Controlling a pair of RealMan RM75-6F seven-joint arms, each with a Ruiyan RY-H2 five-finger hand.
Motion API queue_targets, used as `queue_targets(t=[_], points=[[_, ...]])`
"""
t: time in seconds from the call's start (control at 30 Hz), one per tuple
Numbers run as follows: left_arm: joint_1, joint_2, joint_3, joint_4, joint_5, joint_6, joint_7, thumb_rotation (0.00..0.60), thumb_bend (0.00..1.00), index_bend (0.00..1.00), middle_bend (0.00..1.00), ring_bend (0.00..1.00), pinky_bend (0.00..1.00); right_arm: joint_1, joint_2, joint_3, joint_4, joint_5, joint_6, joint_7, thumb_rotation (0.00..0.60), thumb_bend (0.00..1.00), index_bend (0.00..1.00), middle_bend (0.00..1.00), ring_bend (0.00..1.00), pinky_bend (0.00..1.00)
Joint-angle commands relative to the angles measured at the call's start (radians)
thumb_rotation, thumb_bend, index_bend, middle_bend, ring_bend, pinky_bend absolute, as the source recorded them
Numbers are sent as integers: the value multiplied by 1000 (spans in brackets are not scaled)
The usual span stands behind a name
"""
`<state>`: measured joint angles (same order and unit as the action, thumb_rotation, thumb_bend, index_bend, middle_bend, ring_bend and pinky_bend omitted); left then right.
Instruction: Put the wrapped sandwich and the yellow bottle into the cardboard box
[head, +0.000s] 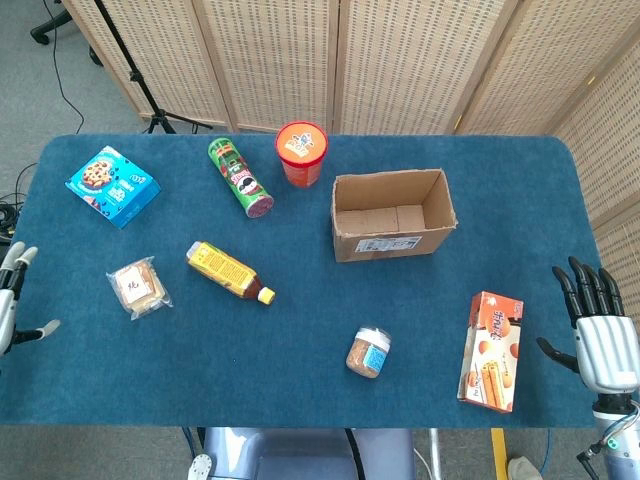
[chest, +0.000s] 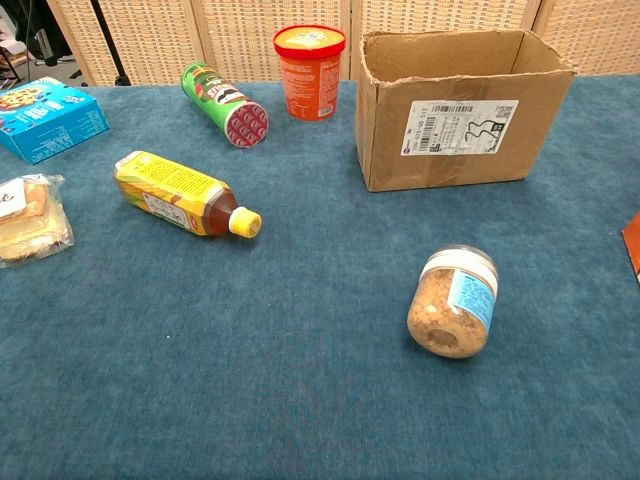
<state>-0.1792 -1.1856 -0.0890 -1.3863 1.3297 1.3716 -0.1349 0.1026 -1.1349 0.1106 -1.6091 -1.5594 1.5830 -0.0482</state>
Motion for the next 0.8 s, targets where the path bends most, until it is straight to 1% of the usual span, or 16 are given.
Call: queue_targets(t=[0.03,0.3,0.37,0.5,0.57,0.8], points=[[23,29,-3,-32,-19,14,5,600,0,0,0,0,0,1,2,-1,-1,2,-6,4,600,0,0,0,0,0],[28,32,-4,-28,-26,-3,-3,600,0,0,0,0,0,2,9,-1,-9,0,-8,20,600,0,0,0,0,0],[25,32,0,-26,-27,-22,-3,600,0,0,0,0,0,3,12,0,-14,-1,-10,26,600,0,0,0,0,0],[-10,18,4,-12,-42,-107,14,600,0,0,0,0,0,8,16,2,-16,7,-21,32,600,0,0,0,0,0],[-36,-2,-2,8,-40,-143,17,600,0,0,0,0,0,9,17,3,-15,13,-27,35,600,0,0,0,0,0],[-154,-94,-3,103,-27,-320,38,600,0,0,0,0,0,7,27,4,-17,18,-30,55,600,0,0,0,0,0]])
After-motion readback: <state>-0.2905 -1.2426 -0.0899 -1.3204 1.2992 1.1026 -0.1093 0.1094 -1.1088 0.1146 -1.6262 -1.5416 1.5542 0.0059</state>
